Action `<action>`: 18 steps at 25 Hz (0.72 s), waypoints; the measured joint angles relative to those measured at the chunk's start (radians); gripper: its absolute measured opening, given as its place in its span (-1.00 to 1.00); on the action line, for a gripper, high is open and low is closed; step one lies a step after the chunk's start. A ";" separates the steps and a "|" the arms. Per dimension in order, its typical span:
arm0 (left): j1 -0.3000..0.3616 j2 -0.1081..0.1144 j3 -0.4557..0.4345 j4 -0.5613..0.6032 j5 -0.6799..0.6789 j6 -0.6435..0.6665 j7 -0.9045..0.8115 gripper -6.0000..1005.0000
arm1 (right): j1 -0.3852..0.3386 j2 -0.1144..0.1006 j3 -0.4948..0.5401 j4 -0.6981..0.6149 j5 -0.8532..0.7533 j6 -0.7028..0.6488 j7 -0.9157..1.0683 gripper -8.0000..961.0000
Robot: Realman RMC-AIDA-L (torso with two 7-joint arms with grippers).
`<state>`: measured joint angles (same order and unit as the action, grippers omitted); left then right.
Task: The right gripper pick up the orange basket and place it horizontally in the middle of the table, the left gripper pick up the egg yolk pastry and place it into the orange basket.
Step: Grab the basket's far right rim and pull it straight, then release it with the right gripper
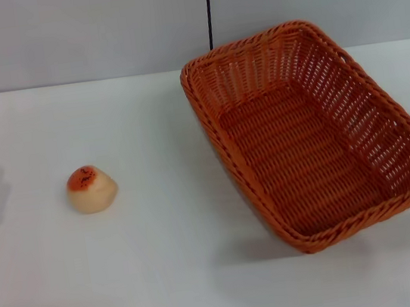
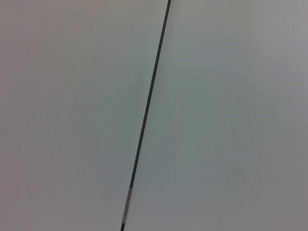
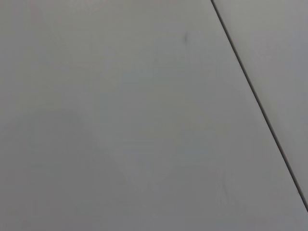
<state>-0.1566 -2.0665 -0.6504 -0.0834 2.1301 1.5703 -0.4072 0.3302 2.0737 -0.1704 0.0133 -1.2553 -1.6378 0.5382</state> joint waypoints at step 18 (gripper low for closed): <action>-0.017 0.002 -0.003 0.006 -0.003 -0.018 -0.001 0.63 | -0.019 -0.001 0.000 -0.366 -0.289 0.018 0.453 0.58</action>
<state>-0.1741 -2.0646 -0.6538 -0.0775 2.1266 1.5518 -0.4085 0.3111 2.0723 -0.1704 -0.3523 -1.5443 -1.6199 0.9910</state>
